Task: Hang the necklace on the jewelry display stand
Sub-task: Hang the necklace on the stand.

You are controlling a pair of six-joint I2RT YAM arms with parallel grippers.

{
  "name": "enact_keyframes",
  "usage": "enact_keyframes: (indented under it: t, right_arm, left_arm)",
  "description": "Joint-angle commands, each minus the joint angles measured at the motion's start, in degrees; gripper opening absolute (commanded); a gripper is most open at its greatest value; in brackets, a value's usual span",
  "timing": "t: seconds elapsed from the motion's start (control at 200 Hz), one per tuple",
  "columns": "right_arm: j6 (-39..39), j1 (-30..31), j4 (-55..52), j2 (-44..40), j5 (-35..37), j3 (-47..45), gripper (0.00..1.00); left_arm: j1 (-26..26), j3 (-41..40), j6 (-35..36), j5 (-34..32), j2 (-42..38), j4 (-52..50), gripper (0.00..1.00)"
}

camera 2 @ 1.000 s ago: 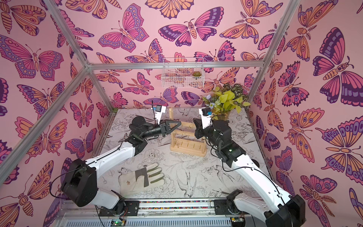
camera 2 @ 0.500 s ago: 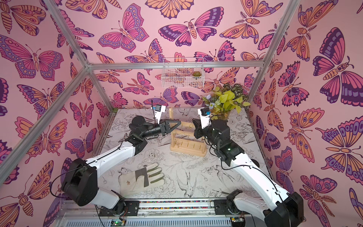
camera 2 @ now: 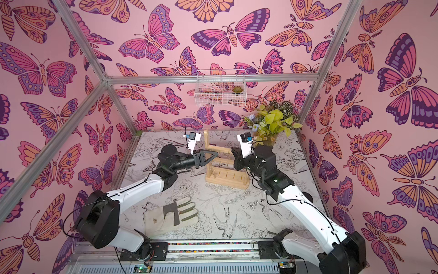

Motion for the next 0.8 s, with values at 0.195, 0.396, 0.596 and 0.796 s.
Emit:
enact_keyframes:
  t: [0.195, 0.396, 0.596, 0.796]
  right_arm:
    - [1.51, -0.3, -1.7, -2.21, -1.0, -1.17, 0.04]
    - [1.88, -0.29, -4.2, -1.46, -3.33, -0.53, 0.06]
    - [2.95, -0.3, -5.02, -2.11, -5.33, -2.15, 0.09]
    - [2.89, -0.3, -6.57, -1.86, -5.89, -2.56, 0.14]
  left_arm:
    - [-0.19, -2.31, -0.41, 0.41, -2.71, 2.66, 0.0]
    - [-0.72, -4.26, -0.93, 0.25, -2.36, 2.66, 0.0]
    - [-1.16, -6.65, -0.69, -0.71, -2.08, 2.23, 0.0]
    - [-1.64, -7.15, -0.32, -2.24, -1.18, 2.05, 0.0]
